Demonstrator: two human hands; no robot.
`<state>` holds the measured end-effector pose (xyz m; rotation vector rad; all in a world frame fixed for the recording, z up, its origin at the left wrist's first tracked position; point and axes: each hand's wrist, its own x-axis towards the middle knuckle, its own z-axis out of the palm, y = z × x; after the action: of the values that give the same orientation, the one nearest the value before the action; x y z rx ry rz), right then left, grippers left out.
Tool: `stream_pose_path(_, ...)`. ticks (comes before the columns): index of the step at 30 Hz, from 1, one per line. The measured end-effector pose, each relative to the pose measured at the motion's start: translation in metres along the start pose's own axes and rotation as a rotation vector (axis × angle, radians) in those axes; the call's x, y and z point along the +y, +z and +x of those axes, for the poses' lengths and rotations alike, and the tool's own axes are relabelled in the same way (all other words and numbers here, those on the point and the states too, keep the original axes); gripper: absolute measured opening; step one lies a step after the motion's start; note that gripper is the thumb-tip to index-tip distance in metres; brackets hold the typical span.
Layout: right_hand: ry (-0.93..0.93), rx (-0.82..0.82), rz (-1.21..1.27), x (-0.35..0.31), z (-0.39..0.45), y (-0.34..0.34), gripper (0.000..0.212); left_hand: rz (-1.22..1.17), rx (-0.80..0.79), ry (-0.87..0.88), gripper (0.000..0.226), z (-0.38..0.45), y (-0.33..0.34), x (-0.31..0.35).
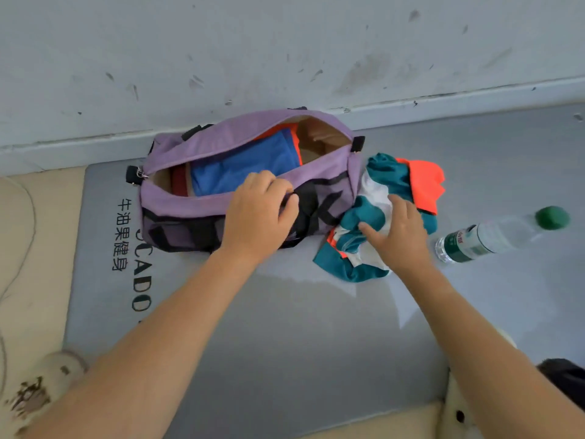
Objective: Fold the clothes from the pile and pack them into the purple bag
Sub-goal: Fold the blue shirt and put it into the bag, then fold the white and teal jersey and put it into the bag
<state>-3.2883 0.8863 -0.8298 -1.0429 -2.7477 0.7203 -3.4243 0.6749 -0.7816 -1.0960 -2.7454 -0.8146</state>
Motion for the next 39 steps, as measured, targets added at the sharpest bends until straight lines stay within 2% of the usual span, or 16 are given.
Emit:
stream_pose_path(2, 0.181, -0.150, -0.003, 0.022, -0.009, 0.011, 0.089, -0.199, -0.188, -0.107, 0.024, -0.013, 0.017, 0.032)
stream_pose_path(4, 0.226, -0.216, -0.065, 0.036, -0.018, 0.026, 0.089, -0.316, -0.383, -0.229, 0.030, -0.026, 0.040, 0.052)
stream_pose_path(6, 0.196, -0.235, -0.063, 0.044, -0.026, 0.039, 0.073, -0.397, -0.494, -0.343, 0.028, -0.040, 0.066, 0.059)
stream_pose_path(8, 0.254, -0.226, 0.151, 0.044, -0.033, 0.045, 0.036, -0.449, -0.505, -0.481, 0.025, -0.054, 0.089, 0.057)
stream_pose_path(9, 0.278, -0.232, 0.231, 0.044, -0.038, 0.046, 0.025, -0.498, -0.495, -0.557, 0.041, -0.060, 0.096, 0.057)
stream_pose_path(12, 0.259, -0.461, 0.352, 0.038, -0.073, 0.047, 0.043, -0.739, -0.425, -0.743, 0.085, -0.079, 0.111, 0.061)
stream_pose_path(15, 0.226, -0.812, 0.471, 0.025, -0.125, 0.052, 0.028, -0.693, -0.468, -0.877, 0.048, -0.107, 0.118, 0.063)
stream_pose_path(18, 0.250, -0.970, 0.571, 0.021, -0.160, 0.050, 0.028, -0.649, -0.408, -1.058, 0.019, -0.142, 0.104, 0.049)
stream_pose_path(21, 0.404, -0.781, 0.697, 0.021, -0.173, 0.041, 0.024, -0.593, -0.168, -1.205, 0.021, -0.187, 0.069, 0.022)
stream_pose_path(24, 0.513, -0.198, 0.514, 0.026, -0.177, 0.040, 0.020, -0.519, 0.035, -1.344, 0.031, -0.234, 0.036, 0.012)
stream_pose_path(26, 0.584, -0.058, 0.334, 0.027, -0.180, 0.042, 0.041, -0.390, 0.081, -1.366, 0.055, -0.259, 0.021, 0.014)
stream_pose_path(28, 0.658, -0.184, 0.332, 0.020, -0.186, 0.051, 0.062, -0.086, 0.072, -1.236, 0.085, -0.273, 0.013, 0.017)
stream_pose_path(31, 0.638, -0.462, 0.656, -0.009, -0.198, 0.064, 0.032, 0.112, -0.003, -0.855, 0.078, -0.267, 0.008, 0.028)
stream_pose_path(33, 0.677, -0.584, 0.826, -0.029, -0.207, 0.071, 0.020, -0.130, -0.219, -0.757, 0.074, -0.253, 0.012, 0.039)
stream_pose_path(35, 0.694, -0.703, 0.969, -0.044, -0.213, 0.071, 0.014, -0.582, -0.439, -0.882, 0.087, -0.238, 0.014, 0.051)
stream_pose_path(39, 0.610, -0.832, 1.181, -0.061, -0.207, 0.044, 0.025, -0.873, -0.419, -0.996, 0.077, -0.227, 0.006, 0.053)
